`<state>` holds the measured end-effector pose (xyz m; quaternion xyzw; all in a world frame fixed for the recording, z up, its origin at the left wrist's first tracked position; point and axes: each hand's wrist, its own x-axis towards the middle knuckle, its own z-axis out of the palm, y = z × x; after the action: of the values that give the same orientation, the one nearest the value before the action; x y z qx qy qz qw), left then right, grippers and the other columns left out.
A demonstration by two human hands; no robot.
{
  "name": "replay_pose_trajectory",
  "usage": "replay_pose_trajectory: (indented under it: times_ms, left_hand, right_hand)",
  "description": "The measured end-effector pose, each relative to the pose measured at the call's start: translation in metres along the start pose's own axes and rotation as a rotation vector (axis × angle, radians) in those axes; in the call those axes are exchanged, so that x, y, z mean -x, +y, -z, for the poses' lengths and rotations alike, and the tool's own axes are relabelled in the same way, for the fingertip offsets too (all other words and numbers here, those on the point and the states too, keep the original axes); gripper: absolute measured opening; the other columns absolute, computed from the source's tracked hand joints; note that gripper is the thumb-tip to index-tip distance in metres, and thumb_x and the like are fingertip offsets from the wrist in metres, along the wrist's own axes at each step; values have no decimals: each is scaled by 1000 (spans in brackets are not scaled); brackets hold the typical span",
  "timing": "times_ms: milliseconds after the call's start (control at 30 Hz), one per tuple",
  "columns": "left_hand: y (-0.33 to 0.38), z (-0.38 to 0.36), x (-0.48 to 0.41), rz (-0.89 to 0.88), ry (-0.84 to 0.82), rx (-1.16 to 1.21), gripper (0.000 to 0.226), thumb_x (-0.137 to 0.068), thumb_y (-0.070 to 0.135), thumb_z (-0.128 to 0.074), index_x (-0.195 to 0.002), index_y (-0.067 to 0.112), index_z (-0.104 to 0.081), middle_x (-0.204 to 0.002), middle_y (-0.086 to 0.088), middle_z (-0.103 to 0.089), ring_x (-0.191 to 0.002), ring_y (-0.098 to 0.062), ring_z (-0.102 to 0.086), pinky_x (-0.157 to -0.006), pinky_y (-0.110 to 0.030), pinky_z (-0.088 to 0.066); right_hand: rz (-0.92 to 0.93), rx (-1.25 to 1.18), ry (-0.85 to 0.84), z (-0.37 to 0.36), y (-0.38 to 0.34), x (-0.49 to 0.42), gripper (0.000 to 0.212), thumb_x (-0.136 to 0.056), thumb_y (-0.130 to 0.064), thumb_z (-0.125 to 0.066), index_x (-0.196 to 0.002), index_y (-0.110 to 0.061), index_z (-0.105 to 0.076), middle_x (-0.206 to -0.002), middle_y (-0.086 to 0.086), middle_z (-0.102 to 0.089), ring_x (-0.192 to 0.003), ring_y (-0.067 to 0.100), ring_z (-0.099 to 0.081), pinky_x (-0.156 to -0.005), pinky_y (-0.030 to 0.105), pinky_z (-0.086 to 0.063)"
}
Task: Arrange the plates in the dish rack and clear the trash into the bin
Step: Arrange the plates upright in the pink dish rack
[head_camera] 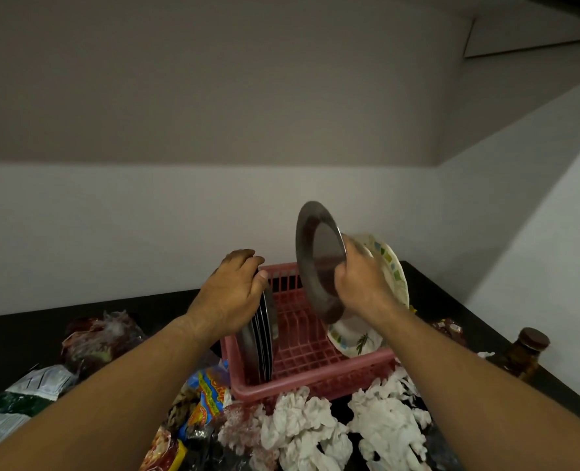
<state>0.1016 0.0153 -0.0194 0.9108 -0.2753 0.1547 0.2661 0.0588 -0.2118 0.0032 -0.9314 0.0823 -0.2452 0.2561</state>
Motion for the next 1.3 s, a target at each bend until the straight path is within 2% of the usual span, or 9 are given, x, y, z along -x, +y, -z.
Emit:
replay_pose_trajectory:
  times_ms: [67,167,333,567,867,1067,1133,1233,1300]
  left_hand:
    - [0,0,0,-1,-5,-6,48,-103,40,-27,-143,17,-40,-152,-1,-34,-141,-13,-23,-114,-32,-22]
    - [0,-1,1,5,-6,5,48,-103,40,-27,-143,18,-40,-152,-1,-33,-141,-13,-22,-115,-32,-21]
    - [-1,-1,1,9,-14,-3,49,-103,41,-26,-145,18,-38,-153,-1,-33,-142,-14,-21,-117,-34,-21]
    - [-2,-4,2,38,4,78,53,-102,44,-31,-147,16,-29,-151,-4,-34,-138,-15,-29,-109,-30,-26]
    - [-6,-3,-2,47,42,194,41,-102,34,-37,-140,18,-42,-147,-1,-41,-135,-12,-33,-107,-27,-27]
    - [-8,-5,-3,39,48,169,41,-101,35,-38,-139,19,-43,-146,0,-42,-134,-12,-34,-108,-29,-30]
    - [-8,-5,-3,40,50,166,42,-101,36,-38,-139,19,-42,-146,0,-42,-135,-12,-34,-108,-30,-30]
    - [-9,-5,-4,29,55,172,43,-101,36,-40,-140,19,-42,-146,-1,-42,-135,-13,-34,-107,-29,-30]
    - [-9,-5,-5,23,54,176,44,-101,36,-40,-141,19,-41,-145,-1,-43,-134,-13,-35,-105,-28,-30]
  right_hand:
    - [-36,-6,-30,-9,11,9,60,-93,-8,-42,-148,-32,-32,-121,7,-57,-94,20,-61,-70,29,-53]
    - [-102,-9,-152,-21,22,23,65,-97,-13,-38,-152,-40,-17,-84,3,-62,-68,16,-62,-54,30,-49]
    - [-121,-57,-196,-30,35,39,63,-97,-12,-36,-152,-40,-20,-75,4,-63,-63,17,-63,-56,37,-57]
    - [-177,-192,-135,-34,48,52,56,-98,-10,-40,-148,-34,-31,-86,1,-62,-74,21,-67,-63,42,-62]
    - [-168,-241,-86,-42,55,57,53,-100,-16,-47,-146,-39,-34,-99,-10,-55,-69,0,-55,-48,8,-43]
    - [-172,-294,-118,-32,55,56,58,-99,-25,-54,-149,-38,-28,-105,-17,-58,-65,-1,-57,-55,16,-54]
    - [-147,-285,-76,-25,46,57,59,-99,-27,-55,-151,-33,-28,-121,-10,-56,-80,-5,-58,-63,11,-52]
    - [50,-155,198,-14,27,53,47,-98,-27,-56,-144,-20,-46,-142,-2,-51,-127,1,-40,-102,25,-37]
    - [147,-157,203,-8,6,51,37,-97,-29,-56,-133,-20,-57,-135,-4,-57,-122,4,-46,-98,19,-35]
